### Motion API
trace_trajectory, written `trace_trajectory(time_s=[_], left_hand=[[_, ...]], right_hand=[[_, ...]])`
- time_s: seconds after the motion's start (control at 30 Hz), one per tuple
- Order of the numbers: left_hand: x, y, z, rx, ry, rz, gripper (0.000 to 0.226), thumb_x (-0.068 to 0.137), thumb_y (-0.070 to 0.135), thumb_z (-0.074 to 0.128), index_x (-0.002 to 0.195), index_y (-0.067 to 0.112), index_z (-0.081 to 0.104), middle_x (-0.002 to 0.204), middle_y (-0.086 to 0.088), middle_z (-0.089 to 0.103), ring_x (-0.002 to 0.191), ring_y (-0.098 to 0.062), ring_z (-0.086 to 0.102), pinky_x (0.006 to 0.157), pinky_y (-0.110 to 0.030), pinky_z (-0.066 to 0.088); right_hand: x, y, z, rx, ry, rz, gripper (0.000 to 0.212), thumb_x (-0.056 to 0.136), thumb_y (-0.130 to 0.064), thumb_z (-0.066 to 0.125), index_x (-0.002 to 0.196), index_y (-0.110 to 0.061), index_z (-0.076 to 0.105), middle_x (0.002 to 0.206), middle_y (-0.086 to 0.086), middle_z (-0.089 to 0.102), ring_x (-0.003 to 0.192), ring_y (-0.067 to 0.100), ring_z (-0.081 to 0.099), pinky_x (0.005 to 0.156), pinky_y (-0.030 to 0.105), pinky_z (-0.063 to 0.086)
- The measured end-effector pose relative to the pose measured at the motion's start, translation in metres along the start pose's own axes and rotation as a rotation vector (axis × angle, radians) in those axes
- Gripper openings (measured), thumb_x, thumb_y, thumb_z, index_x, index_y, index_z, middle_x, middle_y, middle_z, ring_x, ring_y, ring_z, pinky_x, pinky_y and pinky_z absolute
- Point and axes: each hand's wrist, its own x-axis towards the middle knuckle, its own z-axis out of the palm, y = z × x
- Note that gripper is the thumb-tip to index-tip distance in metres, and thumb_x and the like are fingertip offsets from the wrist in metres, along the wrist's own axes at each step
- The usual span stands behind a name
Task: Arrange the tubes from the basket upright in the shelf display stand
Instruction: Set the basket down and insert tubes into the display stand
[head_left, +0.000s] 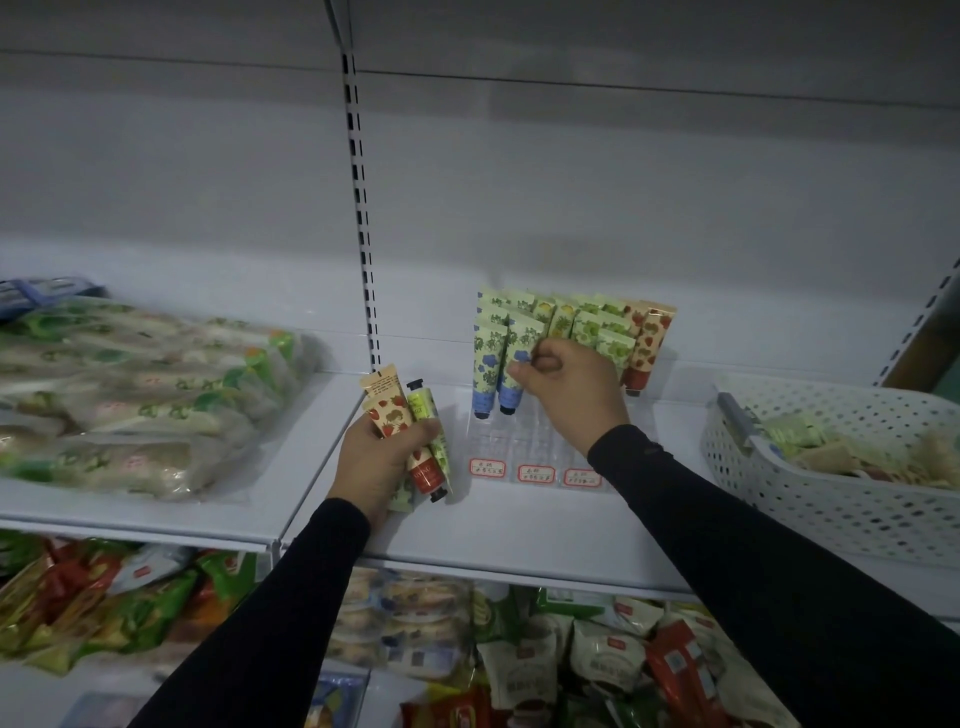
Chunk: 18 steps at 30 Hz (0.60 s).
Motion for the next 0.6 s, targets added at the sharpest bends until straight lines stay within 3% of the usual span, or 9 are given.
trace_trajectory(time_s=[0.17,0.33,0.5,0.6], left_hand=[[0.000,0.001,0.000,-0.014,0.000,-0.001,0.015,0.081,0.004,0.074,0.093,0.010,0.067,0.076,-0.006,0.073,0.070,-0.023,0.069,0.072,-0.043,0.056],[0.000,0.000,0.000,-0.016,0.001,0.000,0.014,0.081,0.004,0.074,0.092,0.010,0.068,0.075,-0.006,0.072,0.070,-0.024,0.068,0.073,-0.044,0.057],[0.001,0.000,0.000,-0.017,0.007,0.000,0.013,0.082,0.003,0.073,0.091,0.010,0.068,0.075,-0.006,0.072,0.070,-0.024,0.068,0.076,-0.047,0.057],[0.000,0.001,0.000,-0.009,0.008,0.005,0.011,0.082,0.003,0.073,0.089,0.009,0.067,0.074,-0.007,0.070,0.068,-0.024,0.067,0.074,-0.046,0.057]], right_hand=[[-0.001,-0.008,0.003,-0.070,0.007,-0.047,0.019,0.089,-0.024,0.070,0.095,-0.006,0.072,0.089,0.003,0.073,0.084,0.014,0.067,0.074,0.024,0.053],[-0.002,-0.010,0.004,-0.086,0.027,-0.064,0.022,0.088,-0.025,0.071,0.098,-0.005,0.071,0.093,0.003,0.072,0.085,0.013,0.066,0.076,0.023,0.051],[-0.004,-0.010,0.004,-0.055,0.050,-0.053,0.026,0.087,-0.024,0.072,0.095,0.001,0.069,0.089,0.007,0.072,0.082,0.018,0.067,0.077,0.030,0.055],[-0.001,-0.012,0.002,-0.120,0.014,-0.056,0.023,0.089,-0.025,0.070,0.092,-0.003,0.067,0.082,0.000,0.066,0.076,0.012,0.061,0.068,0.017,0.049]])
